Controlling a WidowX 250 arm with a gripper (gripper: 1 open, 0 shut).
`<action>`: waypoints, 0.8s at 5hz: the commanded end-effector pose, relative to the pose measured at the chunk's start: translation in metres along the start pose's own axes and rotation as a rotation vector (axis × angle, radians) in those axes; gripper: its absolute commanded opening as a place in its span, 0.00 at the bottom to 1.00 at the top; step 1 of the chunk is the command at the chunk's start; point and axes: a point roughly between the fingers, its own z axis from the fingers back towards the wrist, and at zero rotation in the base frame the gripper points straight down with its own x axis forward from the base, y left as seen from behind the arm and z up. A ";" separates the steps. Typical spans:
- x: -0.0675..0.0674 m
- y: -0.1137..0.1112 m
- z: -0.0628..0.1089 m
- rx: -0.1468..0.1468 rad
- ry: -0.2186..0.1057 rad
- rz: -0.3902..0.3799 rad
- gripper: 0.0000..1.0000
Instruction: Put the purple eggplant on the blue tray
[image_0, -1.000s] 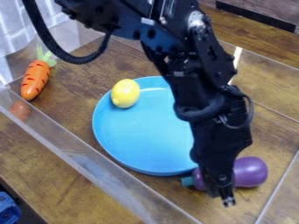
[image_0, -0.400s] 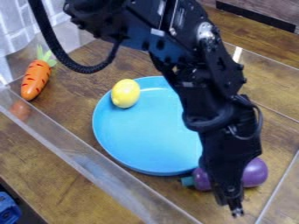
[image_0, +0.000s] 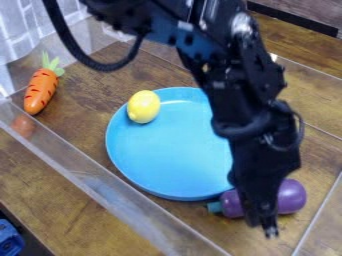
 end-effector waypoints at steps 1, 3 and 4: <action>0.016 0.022 0.044 0.098 -0.075 0.023 0.00; 0.014 0.028 0.044 0.108 -0.067 0.021 1.00; 0.014 0.023 0.032 0.092 -0.081 0.007 1.00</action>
